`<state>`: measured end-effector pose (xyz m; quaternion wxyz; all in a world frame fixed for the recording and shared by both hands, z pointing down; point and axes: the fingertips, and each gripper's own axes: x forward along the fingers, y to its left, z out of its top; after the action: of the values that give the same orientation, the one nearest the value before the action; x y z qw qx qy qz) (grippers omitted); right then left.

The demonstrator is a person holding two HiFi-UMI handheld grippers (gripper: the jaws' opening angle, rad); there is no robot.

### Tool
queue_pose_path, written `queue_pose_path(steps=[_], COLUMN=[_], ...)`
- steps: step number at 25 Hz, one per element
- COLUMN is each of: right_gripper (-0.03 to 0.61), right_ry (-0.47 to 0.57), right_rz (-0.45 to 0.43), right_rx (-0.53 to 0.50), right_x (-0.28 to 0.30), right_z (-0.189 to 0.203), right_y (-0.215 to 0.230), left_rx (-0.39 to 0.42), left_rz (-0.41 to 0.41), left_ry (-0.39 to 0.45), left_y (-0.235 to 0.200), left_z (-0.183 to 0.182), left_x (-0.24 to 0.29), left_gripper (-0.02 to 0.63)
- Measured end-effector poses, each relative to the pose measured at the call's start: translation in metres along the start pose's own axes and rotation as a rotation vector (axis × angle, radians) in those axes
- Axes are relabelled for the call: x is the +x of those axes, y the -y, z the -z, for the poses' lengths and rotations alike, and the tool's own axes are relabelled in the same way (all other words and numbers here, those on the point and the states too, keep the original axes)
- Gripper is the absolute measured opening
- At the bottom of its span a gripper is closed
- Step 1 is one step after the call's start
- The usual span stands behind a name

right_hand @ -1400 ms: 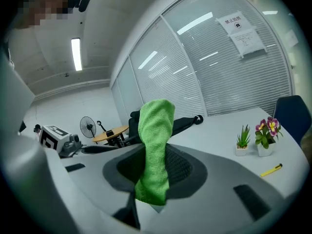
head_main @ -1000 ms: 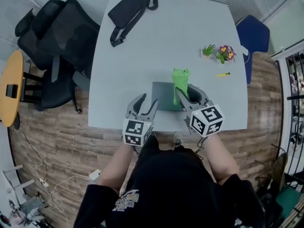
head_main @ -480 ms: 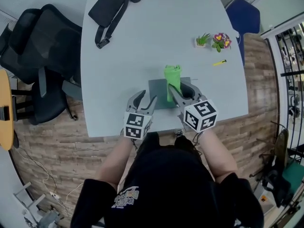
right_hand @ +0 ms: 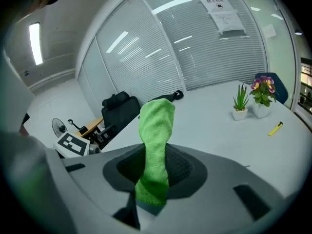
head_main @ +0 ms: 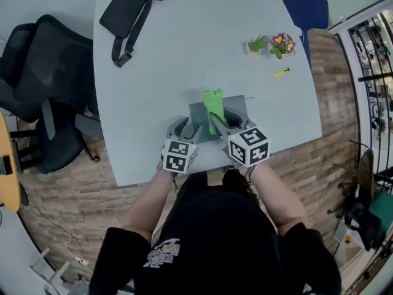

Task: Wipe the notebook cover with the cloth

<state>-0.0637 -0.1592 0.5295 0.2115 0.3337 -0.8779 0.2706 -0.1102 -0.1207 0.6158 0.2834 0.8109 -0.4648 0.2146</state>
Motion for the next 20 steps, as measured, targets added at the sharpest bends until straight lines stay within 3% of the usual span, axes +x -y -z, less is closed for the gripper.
queue_pose_path(steps=[11,20], right_gripper=[0.112,0.112], right_ry=[-0.144,-0.259], right_rz=[0.013,-0.014], right_rx=[-0.037,-0.101], right_x=[0.038,0.064], right_z=[0.038,0.066], right_y=[0.009,0.013], left_rx=[0.027,0.011], left_rz=[0.041,0.047], left_ry=[-0.101,-0.105], left_y=[-0.008,-0.007], left_z=[0.028,0.028], left_x=[0.028,0.028], left_gripper=[0.19,0.19])
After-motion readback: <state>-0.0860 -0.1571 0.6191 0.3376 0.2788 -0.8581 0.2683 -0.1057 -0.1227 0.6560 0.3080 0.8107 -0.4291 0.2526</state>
